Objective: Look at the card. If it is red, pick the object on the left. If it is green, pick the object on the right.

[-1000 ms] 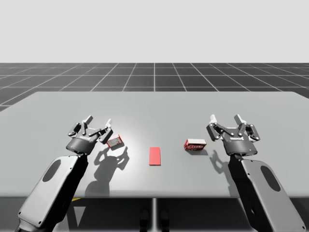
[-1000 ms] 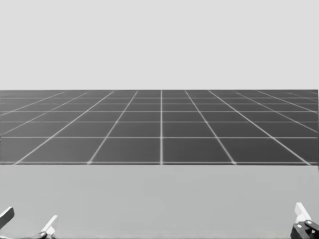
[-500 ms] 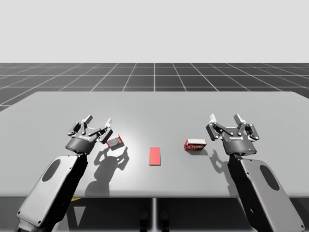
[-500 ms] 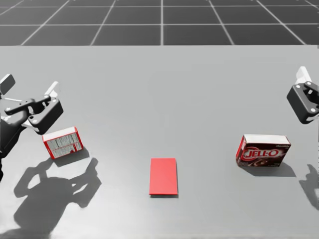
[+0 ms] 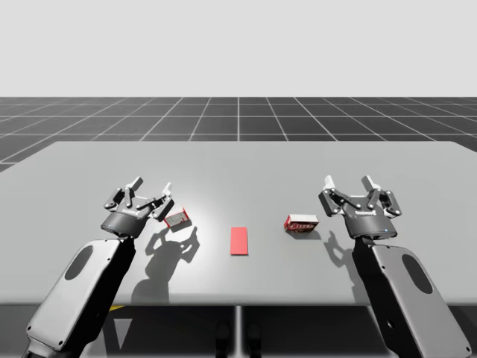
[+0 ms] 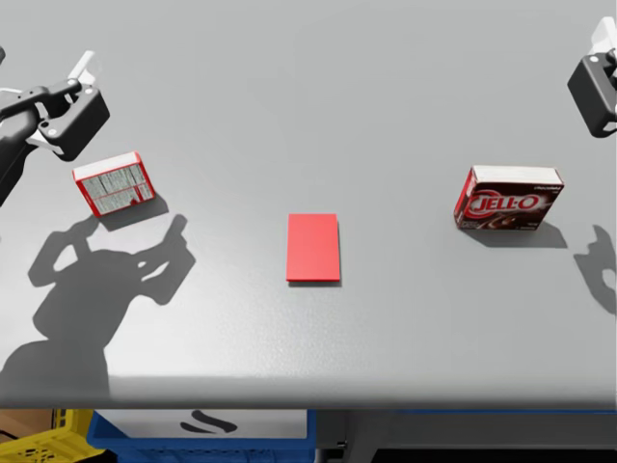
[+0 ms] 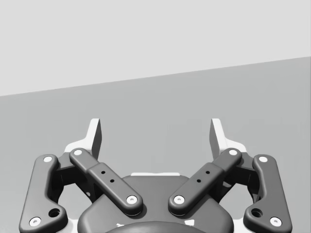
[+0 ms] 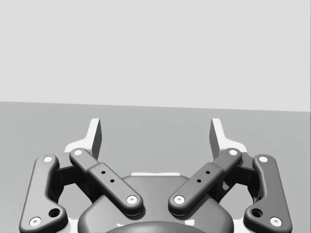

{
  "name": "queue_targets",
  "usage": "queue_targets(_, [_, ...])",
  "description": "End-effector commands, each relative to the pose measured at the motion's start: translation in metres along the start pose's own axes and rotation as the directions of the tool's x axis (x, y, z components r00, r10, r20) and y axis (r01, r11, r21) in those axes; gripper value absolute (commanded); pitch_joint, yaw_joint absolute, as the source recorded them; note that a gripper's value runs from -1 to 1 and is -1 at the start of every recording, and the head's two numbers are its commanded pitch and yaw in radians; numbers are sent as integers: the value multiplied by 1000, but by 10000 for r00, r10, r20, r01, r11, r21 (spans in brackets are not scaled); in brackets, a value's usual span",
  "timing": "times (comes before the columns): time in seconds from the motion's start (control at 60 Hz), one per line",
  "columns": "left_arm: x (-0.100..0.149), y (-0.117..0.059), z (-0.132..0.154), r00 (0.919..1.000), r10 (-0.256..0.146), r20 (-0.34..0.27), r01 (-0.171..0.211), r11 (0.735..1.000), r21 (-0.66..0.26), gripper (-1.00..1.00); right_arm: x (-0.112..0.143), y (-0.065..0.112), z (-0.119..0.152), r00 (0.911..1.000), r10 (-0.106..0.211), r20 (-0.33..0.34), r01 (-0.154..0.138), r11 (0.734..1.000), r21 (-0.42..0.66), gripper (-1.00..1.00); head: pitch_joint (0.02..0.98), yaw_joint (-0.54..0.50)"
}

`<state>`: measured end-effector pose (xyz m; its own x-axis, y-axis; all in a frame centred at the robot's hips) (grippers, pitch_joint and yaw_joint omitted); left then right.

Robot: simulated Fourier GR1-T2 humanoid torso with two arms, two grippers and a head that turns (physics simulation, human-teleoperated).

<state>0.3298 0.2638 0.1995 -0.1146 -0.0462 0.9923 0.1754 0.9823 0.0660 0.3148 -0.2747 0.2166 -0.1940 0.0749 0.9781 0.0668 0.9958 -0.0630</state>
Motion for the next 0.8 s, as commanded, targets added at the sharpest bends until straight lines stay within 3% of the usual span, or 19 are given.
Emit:
queue_targets(0.017, [0,0,0,10000,2,2,-2,10000,1,-1000,-1,0,0,10000,40,-13,-40,10000,6,-1000,910,6])
queue_targets(0.217, [1,0,0,10000,39,71,-39,10000,15,-1000,-1,0,0,10000,65,-27,-65,10000,41,-1000,905,34])
queue_targets(0.567, [2,1,1,9999,50,113,-50,10000,27,-1000,-3,4,1,9999,135,-15,-134,9998,109,-1000,844,249])
queue_targets(0.8, [4,0,2,9999,95,142,-95,9999,-37,-1000,-3,3,1,9999,126,-12,-125,9999,93,-1000,821,336])
